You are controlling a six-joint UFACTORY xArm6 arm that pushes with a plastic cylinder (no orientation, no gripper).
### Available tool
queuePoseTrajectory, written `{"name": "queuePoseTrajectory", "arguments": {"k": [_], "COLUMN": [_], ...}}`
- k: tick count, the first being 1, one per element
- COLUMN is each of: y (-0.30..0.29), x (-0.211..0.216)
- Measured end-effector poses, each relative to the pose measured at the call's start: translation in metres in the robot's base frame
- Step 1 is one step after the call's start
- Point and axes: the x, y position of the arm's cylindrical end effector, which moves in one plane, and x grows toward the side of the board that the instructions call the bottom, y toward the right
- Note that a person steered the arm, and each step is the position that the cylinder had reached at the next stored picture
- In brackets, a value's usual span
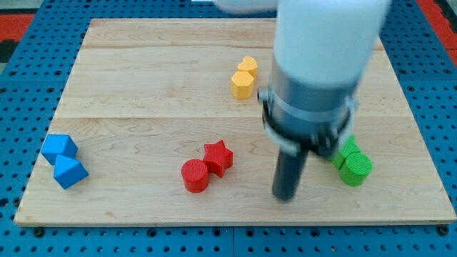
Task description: Push blue cube towards center
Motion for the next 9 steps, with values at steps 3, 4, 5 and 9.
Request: {"name": "queuePoseTrajectory", "arguments": {"k": [3,4,5,9], "y": [-0.209,-0.276,-0.349,-0.312], "x": [0.001,-0.003,-0.003,-0.095]}}
